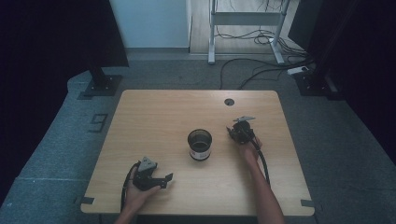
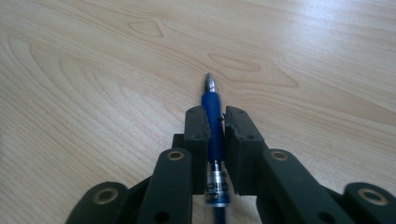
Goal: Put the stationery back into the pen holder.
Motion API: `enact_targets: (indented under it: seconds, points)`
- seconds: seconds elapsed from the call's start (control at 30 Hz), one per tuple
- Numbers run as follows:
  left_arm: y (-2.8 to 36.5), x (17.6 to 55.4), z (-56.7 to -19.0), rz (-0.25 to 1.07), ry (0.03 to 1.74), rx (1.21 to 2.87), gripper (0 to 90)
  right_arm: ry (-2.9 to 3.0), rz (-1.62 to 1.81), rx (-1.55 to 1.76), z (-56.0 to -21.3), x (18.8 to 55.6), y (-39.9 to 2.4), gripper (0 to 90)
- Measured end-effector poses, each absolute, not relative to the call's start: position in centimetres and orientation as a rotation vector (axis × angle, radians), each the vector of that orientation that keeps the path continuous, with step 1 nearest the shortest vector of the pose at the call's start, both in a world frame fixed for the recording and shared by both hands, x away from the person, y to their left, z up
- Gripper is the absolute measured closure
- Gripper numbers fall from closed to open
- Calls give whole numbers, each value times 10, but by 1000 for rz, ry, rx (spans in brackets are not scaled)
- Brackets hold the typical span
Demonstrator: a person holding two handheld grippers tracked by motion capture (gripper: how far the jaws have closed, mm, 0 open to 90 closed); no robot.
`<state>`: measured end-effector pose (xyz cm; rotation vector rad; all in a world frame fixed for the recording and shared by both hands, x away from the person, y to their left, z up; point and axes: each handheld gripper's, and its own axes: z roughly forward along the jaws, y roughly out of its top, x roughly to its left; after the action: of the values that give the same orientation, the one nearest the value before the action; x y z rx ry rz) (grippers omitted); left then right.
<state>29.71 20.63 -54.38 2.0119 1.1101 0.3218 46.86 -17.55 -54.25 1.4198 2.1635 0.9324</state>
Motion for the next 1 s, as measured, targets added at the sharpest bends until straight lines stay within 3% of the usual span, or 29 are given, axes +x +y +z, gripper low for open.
enact_targets:
  seconds: [0.5,1.0]
  points:
    - [207,296,-542,328,1110,1999,143,2035,1180,1377,-495,434,-191,784]
    - [206,296,-543,323,1107,2011,143,1990,1280,1267,-470,411,-184,784]
